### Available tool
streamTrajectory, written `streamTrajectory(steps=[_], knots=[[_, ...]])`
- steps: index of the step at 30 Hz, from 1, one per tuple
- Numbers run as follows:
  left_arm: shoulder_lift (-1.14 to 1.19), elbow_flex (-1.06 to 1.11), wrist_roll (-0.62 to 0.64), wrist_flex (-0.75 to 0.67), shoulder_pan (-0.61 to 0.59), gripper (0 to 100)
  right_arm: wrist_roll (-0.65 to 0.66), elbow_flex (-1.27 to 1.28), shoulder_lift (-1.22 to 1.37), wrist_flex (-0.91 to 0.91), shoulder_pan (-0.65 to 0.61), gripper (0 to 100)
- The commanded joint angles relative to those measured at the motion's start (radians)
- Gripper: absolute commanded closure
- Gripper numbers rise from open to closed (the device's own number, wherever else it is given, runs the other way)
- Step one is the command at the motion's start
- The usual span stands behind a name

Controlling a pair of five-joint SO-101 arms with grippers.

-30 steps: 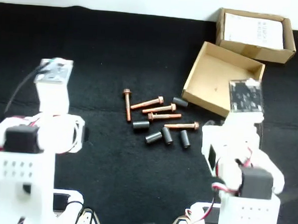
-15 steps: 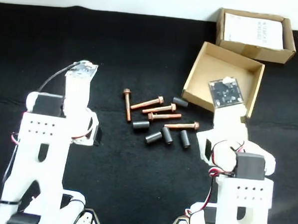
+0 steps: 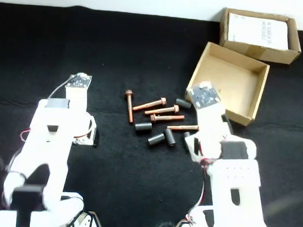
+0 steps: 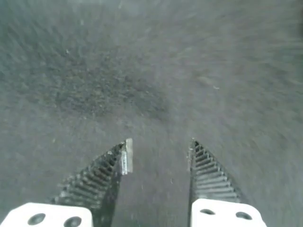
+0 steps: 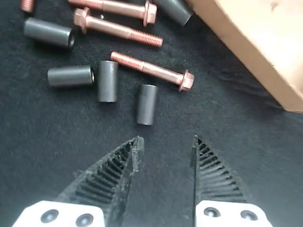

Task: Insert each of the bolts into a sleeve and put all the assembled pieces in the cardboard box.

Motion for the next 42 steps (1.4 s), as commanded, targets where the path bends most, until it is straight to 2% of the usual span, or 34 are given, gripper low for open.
streamTrajectory(steps=[1, 9, 18, 28, 38, 42], knots=[[0.116, -0.059, -0.006, -0.026, -0.012, 80, -0.035, -0.038, 0.097, -0.053, -0.025, 83.3], [0.220, -0.148, 0.044, -0.003, -0.042, 80, -0.104, -0.084, 0.286, -0.090, -0.059, 83.3], [0.222, -0.148, 0.051, -0.003, -0.041, 80, -0.104, -0.117, 0.414, -0.104, -0.142, 83.3], [0.222, -0.150, 0.051, -0.008, -0.038, 80, -0.104, -0.171, 0.608, -0.234, -0.133, 83.3], [0.223, -0.150, 0.049, -0.008, -0.038, 80, -0.098, -0.203, 0.688, -0.237, -0.027, 83.3], [0.223, -0.150, 0.049, -0.008, -0.038, 80, -0.098, -0.203, 0.688, -0.237, -0.030, 83.3]])
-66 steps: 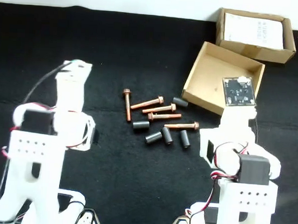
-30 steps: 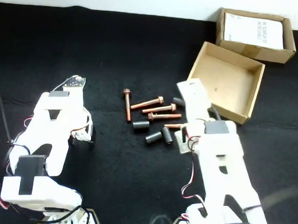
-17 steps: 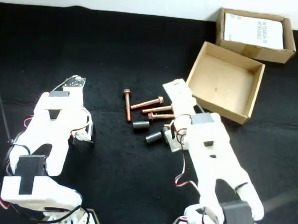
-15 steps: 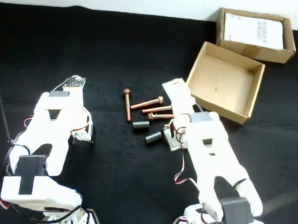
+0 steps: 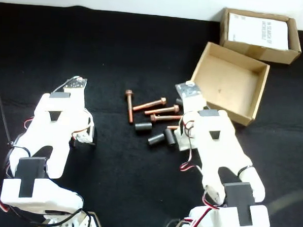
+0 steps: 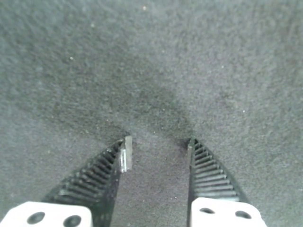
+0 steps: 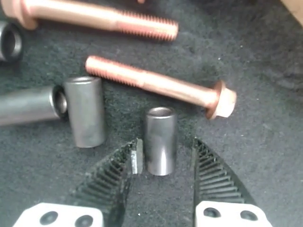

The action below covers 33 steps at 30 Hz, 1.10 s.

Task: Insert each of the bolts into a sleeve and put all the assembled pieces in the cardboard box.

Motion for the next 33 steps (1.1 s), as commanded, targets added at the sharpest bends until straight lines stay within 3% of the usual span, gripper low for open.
streamTrajectory(steps=[1, 10, 22, 27, 33], knots=[[0.002, -0.038, 0.006, 0.002, -0.001, 80, 0.002, -0.042, 0.001, -0.018, 0.013, 83.3], [0.004, -0.038, 0.006, 0.002, -0.001, 80, -0.003, -0.031, 0.010, -0.108, 0.005, 83.3], [0.005, -0.038, 0.006, 0.002, -0.001, 80, -0.003, -0.071, 0.134, -0.051, 0.001, 83.6], [0.005, -0.039, 0.006, 0.002, -0.001, 80, -0.003, -0.070, 0.134, -0.051, 0.001, 99.8], [0.005, -0.039, 0.006, 0.000, 0.001, 80, 0.002, -0.079, 0.131, 0.021, 0.005, 99.2]])
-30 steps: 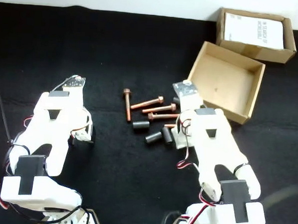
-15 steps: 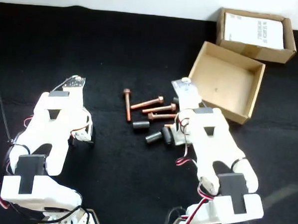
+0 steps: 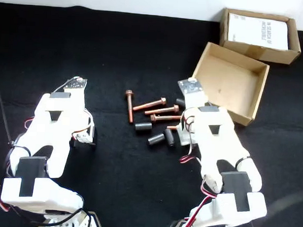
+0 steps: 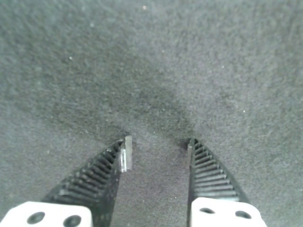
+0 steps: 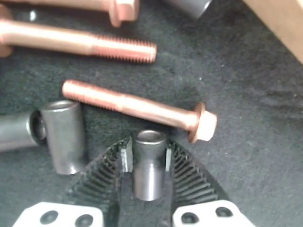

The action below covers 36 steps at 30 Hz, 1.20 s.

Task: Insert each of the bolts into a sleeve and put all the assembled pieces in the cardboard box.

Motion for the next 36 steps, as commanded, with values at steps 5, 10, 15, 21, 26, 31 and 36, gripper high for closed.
streamTrajectory(steps=[5, 10, 15, 21, 26, 31, 36], knots=[[-0.002, -0.038, 0.006, 0.000, 0.001, 80, 0.003, -0.102, -0.036, 0.182, -0.002, 99.2], [-0.005, -0.038, 0.006, 0.000, 0.001, 80, 0.003, -0.254, -0.140, 0.314, 0.028, 99.2], [-0.007, -0.038, 0.002, 0.000, 0.030, 80, 0.003, -0.360, -0.268, 0.423, 0.107, 99.2], [0.002, -0.038, 0.002, -0.009, 0.050, 80, 0.000, -0.364, -0.489, 0.558, 0.251, 99.2], [0.005, -0.031, 0.002, -0.064, 0.050, 80, -0.002, -0.354, -0.676, 0.585, 0.364, 99.2], [0.007, -0.027, 0.002, -0.057, 0.050, 80, 0.005, -0.252, -0.848, 0.556, 0.616, 99.2], [0.004, -0.019, 0.000, -0.057, 0.081, 80, 0.006, -0.022, -0.961, 0.351, 0.978, 99.2]])
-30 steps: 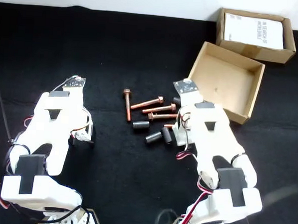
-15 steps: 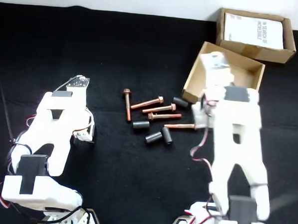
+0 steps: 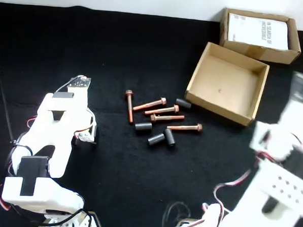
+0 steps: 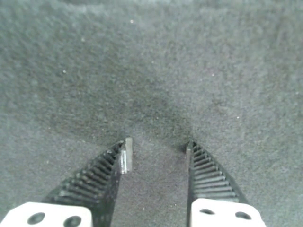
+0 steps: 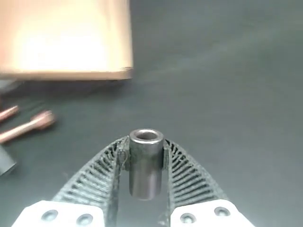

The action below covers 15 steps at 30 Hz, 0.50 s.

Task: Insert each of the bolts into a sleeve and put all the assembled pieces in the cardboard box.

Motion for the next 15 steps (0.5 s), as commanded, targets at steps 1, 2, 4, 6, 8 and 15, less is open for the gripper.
streamTrajectory(steps=[1, 2, 4, 6, 8, 15], knots=[[-0.005, -0.016, 0.002, -0.018, 0.061, 80, 0.006, 0.148, -0.091, -0.148, 0.255, 99.2], [-0.013, -0.016, -0.020, -0.018, 0.079, 80, 0.006, 0.193, -0.111, -0.180, 0.298, 99.2], [-0.015, -0.018, -0.107, -0.018, 0.130, 80, 0.006, 0.265, -0.150, -0.217, 0.351, 99.1], [-0.015, -0.018, -0.203, -0.018, 0.186, 80, 0.002, 0.321, -0.199, -0.232, 0.377, 99.1], [-0.016, -0.028, -0.288, -0.017, 0.237, 80, -0.002, 0.371, -0.255, -0.236, 0.397, 99.1], [-0.016, -0.272, -0.575, 0.173, 0.387, 80, 0.060, 0.533, -0.521, -0.232, 0.504, 99.1]])
